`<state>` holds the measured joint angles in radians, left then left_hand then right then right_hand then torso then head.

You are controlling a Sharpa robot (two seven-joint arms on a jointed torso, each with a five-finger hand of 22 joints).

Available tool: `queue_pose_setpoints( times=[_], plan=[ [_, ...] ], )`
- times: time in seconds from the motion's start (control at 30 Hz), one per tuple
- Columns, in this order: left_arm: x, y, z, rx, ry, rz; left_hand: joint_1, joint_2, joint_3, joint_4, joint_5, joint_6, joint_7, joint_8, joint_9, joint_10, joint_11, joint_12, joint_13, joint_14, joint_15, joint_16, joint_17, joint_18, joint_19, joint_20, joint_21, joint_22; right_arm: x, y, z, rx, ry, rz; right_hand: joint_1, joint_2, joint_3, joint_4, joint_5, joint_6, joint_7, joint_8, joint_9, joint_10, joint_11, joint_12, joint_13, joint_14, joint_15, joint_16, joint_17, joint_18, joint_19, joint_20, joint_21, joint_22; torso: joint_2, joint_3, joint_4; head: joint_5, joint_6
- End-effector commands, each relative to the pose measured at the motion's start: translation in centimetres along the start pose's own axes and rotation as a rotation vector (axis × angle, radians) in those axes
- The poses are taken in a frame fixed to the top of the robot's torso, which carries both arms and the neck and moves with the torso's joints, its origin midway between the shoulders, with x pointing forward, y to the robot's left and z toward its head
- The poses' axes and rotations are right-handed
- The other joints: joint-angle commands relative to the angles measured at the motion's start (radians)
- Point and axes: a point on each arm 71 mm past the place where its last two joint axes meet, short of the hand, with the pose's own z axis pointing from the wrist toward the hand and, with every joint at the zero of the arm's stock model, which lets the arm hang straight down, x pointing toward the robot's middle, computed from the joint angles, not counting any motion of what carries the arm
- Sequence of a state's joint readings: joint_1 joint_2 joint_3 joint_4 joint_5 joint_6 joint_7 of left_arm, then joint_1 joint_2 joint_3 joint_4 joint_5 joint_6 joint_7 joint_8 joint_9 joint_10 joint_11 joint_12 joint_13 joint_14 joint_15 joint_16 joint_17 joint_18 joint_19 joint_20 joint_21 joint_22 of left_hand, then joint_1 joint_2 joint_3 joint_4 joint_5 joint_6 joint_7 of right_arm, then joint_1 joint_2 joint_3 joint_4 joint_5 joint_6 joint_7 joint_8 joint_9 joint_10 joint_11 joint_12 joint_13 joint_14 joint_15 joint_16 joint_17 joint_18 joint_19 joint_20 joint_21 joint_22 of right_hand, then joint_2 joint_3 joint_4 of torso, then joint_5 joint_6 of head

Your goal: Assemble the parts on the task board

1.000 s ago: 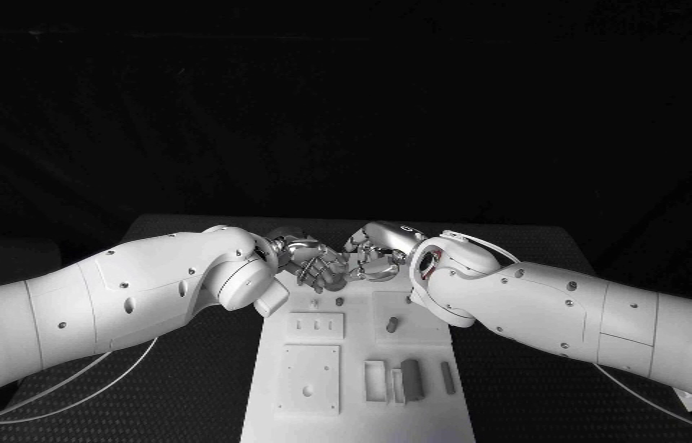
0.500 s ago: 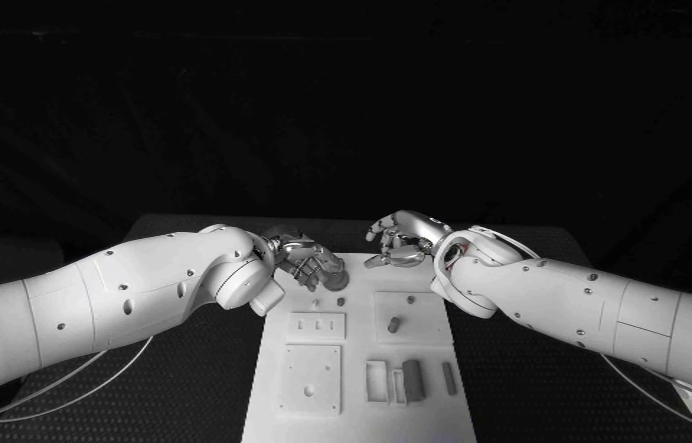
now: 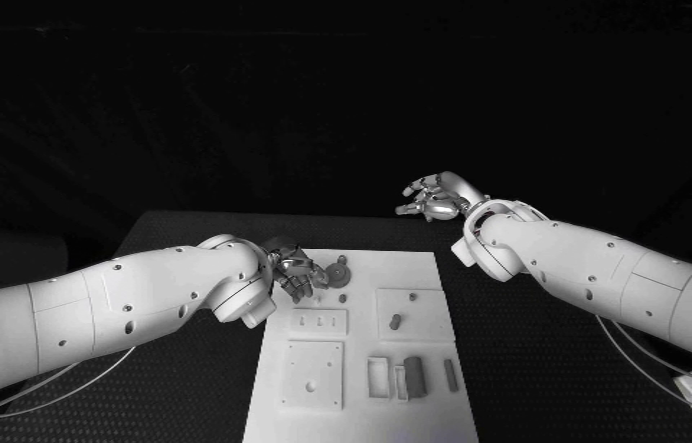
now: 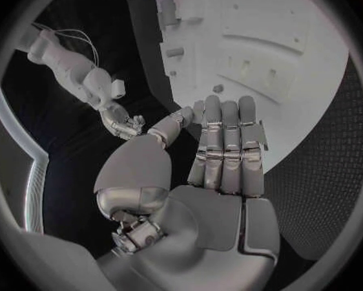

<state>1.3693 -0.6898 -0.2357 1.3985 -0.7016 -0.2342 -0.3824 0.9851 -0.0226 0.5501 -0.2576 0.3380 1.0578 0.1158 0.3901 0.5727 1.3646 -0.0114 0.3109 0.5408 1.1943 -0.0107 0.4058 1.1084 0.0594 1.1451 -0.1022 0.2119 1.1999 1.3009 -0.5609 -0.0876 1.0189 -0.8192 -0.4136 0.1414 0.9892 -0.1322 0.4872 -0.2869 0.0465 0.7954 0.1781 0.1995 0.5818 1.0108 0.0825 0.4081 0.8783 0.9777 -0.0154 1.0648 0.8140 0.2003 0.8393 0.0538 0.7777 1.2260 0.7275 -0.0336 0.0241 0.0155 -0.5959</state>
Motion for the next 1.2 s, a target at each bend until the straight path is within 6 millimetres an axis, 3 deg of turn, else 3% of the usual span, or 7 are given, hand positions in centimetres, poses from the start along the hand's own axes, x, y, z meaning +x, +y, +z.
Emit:
queue_pose_setpoints(
  times=[0.03,0.17,0.33,0.83,1.0,1.1,1.2],
  plan=[
    [0.2,0.0,-0.1,-0.038,-0.049,0.092,-0.002,-0.014,-0.005,0.003,0.011,0.076,-0.067,0.008,0.062,0.009,-0.005,0.011,0.008,0.010,-0.003,0.011,0.008,-0.016,-0.006,-0.010,0.011,0.024,-0.7,-0.5,0.3,0.012,-0.012,0.143,-0.001,0.008,0.009,-0.002,0.001,0.009,0.024,0.007,0.004,-0.015,0.016,-0.052,-0.074,-0.027,0.014,-0.080,-0.051,-0.001,-0.052,0.023,-0.069,-0.040,0.001,-0.0010,0.0007,0.001,-0.005],
    [0.4,-0.3,-0.2,-0.042,-0.058,0.131,-0.001,-0.016,-0.004,0.003,0.021,0.078,-0.069,0.010,0.068,0.010,-0.006,0.016,0.014,0.009,-0.004,0.017,0.015,-0.017,-0.009,-0.012,0.019,0.046,-1.2,-0.9,0.5,0.021,-0.026,0.156,0.002,0.013,0.007,-0.002,0.002,0.005,0.028,0.014,0.008,-0.005,0.029,-0.105,-0.171,-0.046,0.047,-0.208,-0.133,-0.010,-0.097,0.047,-0.137,-0.081,0.001,-0.0010,0.0009,0.001,-0.011],
    [0.9,-0.8,-0.3,-0.043,-0.073,0.201,-0.001,-0.016,-0.003,0.003,0.028,0.080,-0.070,0.011,0.072,0.011,-0.008,0.022,0.018,0.009,-0.005,0.023,0.021,-0.017,-0.013,-0.013,0.025,0.064,-1.5,-1.1,0.7,0.027,-0.032,0.164,0.008,0.017,-0.008,-0.001,0.001,-0.001,0.029,0.021,0.009,0.016,0.032,-0.131,-0.253,-0.035,0.068,-0.304,-0.192,-0.011,-0.120,0.065,-0.180,-0.107,0.000,-0.0023,0.0009,0.000,-0.017],
    [2.4,-0.6,0.1,-0.074,-0.055,0.254,-0.004,-0.016,-0.003,0.005,0.032,0.084,-0.072,0.014,0.078,0.013,-0.010,0.029,0.025,0.011,-0.007,0.030,0.028,-0.016,-0.014,-0.015,0.032,0.084,-1.1,-0.6,1.0,0.015,0.005,0.181,0.010,0.024,-0.021,-0.001,0.001,-0.004,0.025,0.026,0.006,0.020,0.036,-0.141,-0.316,-0.052,0.088,-0.369,-0.215,-0.014,-0.151,0.082,-0.213,-0.120,0.001,-0.0011,-0.0015,0.000,-0.032],
    [2.6,-0.4,0.2,-0.083,-0.043,0.246,-0.006,-0.015,-0.003,0.006,0.034,0.085,-0.073,0.015,0.080,0.014,-0.011,0.031,0.027,0.012,-0.007,0.032,0.030,-0.015,-0.014,-0.015,0.033,0.089,-1.0,-0.7,1.0,0.021,0.018,0.210,0.003,0.036,-0.019,0.001,0.001,-0.016,0.021,0.024,0.002,-0.022,0.063,-0.189,-0.377,-0.152,0.151,-0.490,-0.266,-0.049,-0.276,0.108,-0.298,-0.151,0.001,-0.0023,-0.0009,-0.002,-0.035],
    [2.8,-0.3,0.2,-0.086,-0.037,0.248,-0.008,-0.015,-0.003,0.008,0.035,0.087,-0.074,0.017,0.082,0.016,-0.012,0.035,0.029,0.013,-0.007,0.035,0.033,-0.015,-0.014,-0.015,0.035,0.095,-1.0,-0.7,1.0,0.021,0.020,0.213,-0.001,0.040,-0.016,0.000,0.000,-0.023,0.022,0.023,-0.001,-0.027,0.071,-0.212,-0.419,-0.177,0.172,-0.542,-0.290,-0.064,-0.332,0.122,-0.346,-0.172,0.000,-0.0016,-0.0002,-0.001,-0.037],
    [2.8,-0.2,0.2,-0.089,-0.035,0.247,-0.009,-0.015,-0.003,0.008,0.036,0.088,-0.075,0.017,0.083,0.016,-0.012,0.036,0.030,0.013,-0.007,0.036,0.034,-0.015,-0.014,-0.016,0.036,0.098,-1.0,-0.7,1.0,0.021,0.021,0.214,-0.001,0.041,-0.017,0.001,0.001,-0.025,0.023,0.024,-0.002,-0.020,0.072,-0.219,-0.440,-0.180,0.177,-0.560,-0.297,-0.066,-0.340,0.125,-0.357,-0.177,0.000,-0.0012,0.0004,-0.001,-0.040]
  ],
)
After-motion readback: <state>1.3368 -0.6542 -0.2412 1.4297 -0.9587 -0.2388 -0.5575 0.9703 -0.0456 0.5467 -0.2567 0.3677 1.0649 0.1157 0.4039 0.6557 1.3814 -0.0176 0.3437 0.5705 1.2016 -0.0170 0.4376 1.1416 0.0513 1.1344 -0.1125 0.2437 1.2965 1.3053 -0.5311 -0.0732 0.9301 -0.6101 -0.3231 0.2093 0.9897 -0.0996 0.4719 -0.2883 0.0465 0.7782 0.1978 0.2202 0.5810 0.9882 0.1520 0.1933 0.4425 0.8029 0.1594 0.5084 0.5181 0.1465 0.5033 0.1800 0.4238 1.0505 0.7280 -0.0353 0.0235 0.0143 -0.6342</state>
